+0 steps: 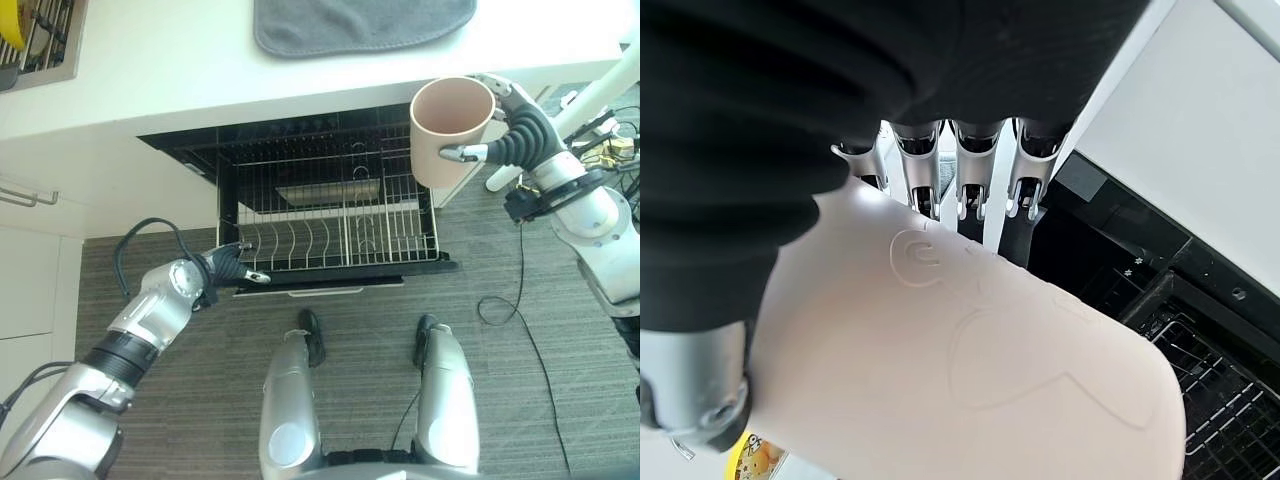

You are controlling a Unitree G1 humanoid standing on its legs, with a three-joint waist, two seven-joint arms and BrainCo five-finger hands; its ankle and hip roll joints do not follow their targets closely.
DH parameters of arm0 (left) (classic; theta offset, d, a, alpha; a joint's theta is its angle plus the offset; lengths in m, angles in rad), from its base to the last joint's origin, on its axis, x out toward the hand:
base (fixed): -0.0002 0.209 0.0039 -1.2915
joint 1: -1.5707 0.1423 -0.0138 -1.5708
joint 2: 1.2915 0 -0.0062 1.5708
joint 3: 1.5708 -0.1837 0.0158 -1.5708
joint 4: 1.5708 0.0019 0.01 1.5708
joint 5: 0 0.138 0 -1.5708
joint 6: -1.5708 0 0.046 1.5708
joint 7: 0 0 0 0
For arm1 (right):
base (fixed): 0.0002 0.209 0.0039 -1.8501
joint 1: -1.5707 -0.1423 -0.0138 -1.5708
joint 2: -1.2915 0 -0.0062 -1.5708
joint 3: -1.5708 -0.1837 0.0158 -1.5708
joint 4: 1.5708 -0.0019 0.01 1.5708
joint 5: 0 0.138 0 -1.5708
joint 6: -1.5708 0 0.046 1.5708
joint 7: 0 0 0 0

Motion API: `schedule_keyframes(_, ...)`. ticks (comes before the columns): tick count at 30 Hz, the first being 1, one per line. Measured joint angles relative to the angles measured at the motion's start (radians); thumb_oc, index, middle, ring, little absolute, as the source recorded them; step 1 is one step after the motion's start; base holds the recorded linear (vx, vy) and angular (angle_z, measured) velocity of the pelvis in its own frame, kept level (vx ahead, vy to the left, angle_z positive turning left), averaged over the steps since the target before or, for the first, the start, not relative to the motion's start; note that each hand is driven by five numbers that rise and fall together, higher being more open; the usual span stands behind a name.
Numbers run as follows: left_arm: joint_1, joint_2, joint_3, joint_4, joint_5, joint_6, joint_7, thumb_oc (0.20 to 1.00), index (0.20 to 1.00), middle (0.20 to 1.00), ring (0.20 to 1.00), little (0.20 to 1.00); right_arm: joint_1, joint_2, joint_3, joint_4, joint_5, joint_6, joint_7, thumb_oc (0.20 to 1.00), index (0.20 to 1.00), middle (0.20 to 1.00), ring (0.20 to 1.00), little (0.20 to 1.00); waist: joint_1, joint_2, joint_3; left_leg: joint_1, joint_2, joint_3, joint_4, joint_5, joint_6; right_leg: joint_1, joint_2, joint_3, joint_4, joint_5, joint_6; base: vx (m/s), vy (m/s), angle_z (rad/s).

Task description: Place the dishes in the dishwasher.

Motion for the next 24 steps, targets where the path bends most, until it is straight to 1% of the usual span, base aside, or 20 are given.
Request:
schedule_keyframes(4, 0.033, 0.001, -0.001, -0.006, 0.009, 0.007, -0.029, 1.0, 1.0, 1.0, 1.0, 1.0, 0.0, -0.005, 0.004, 0.0, 0.01, -0.002, 0.017, 0.2, 0.2, 0.2, 0.2, 0.2, 0.0, 0.002, 0.0, 0.0, 0.0, 0.002, -0.006, 0.0, 0.0, 0.001, 0.003, 0.0, -0.011, 0.002, 0.002, 0.0, 0.0, 0.0)
schedule_keyframes(8, 0.037, 0.0, -0.01, -0.009, 0.008, 0.006, -0.04, 1.0, 1.0, 1.0, 1.0, 1.0, -0.001, -0.005, 0.014, 0.007, 0.018, -0.003, 0.021, 0.2, 0.2, 0.2, 0.2, 0.2, 0.0, 0.013, 0.004, 0.0, 0.0, 0.003, -0.01, 0.0, 0.0, 0.003, 0.006, -0.001, -0.022, 0.007, 0.004, 0.0, 0.0, 0.0)
schedule_keyframes(11, 0.05, -0.001, -0.012, -0.017, 0.007, 0.005, -0.042, 1.0, 1.0, 1.0, 1.0, 1.0, -0.002, -0.004, 0.04, 0.049, 0.018, 0.005, 0.021, 0.2, 0.2, 0.2, 0.2, 0.2, 0.002, 0.02, 0.005, 0.002, -0.002, 0.006, -0.02, 0.001, 0.001, 0.006, 0.005, -0.002, -0.032, 0.011, 0.005, 0.0, 0.0, 0.0)
schedule_keyframes(16, 0.064, 0.0, -0.014, -0.05, 0.008, 0.007, -0.063, 1.0, 1.0, 1.0, 1.0, 1.0, -0.026, -0.005, 0.043, 0.151, 0.018, 0.023, 0.021, 0.2, 0.2, 0.2, 0.2, 0.2, 0.015, 0.023, 0.006, 0.003, -0.003, 0.003, -0.024, 0.004, 0.004, 0.013, 0.004, -0.017, -0.037, 0.011, 0.005, -0.01, -0.007, 0.04)
schedule_keyframes(19, 0.065, 0.0, -0.021, -0.062, 0.008, 0.008, -0.071, 1.0, 1.0, 1.0, 1.0, 1.0, -0.031, -0.004, 0.044, 0.168, 0.019, 0.038, 0.021, 0.2, 0.2, 0.2, 0.2, 0.2, 0.018, 0.024, 0.006, 0.004, -0.008, -0.001, -0.027, 0.004, 0.005, 0.016, -0.001, -0.02, -0.037, 0.011, 0.005, -0.01, -0.007, 0.05)
schedule_keyframes(22, 0.065, 0.0, -0.042, -0.079, 0.007, 0.014, -0.073, 1.0, 1.0, 1.0, 1.0, 1.0, -0.048, 0.01, 0.083, 0.291, 0.03, 0.044, 0.02, 0.2, 0.2, 0.2, 0.2, 0.2, 0.029, 0.024, 0.006, 0.02, -0.017, -0.001, -0.042, 0.011, 0.009, 0.033, -0.004, -0.025, -0.047, 0.011, 0.005, -0.01, -0.022, 0.04)
schedule_keyframes(24, 0.065, -0.002, -0.052, -0.079, 0.008, 0.014, -0.073, 1.0, 1.0, 1.0, 1.0, 1.0, -0.072, 0.068, 0.097, 0.441, 0.032, 0.046, 0.018, 0.2, 0.2, 0.2, 0.2, 0.2, 0.036, 0.025, 0.006, 0.032, -0.02, -0.004, -0.056, 0.018, 0.006, 0.045, -0.005, -0.028, -0.052, 0.011, 0.005, -0.01, -0.006, 0.06)
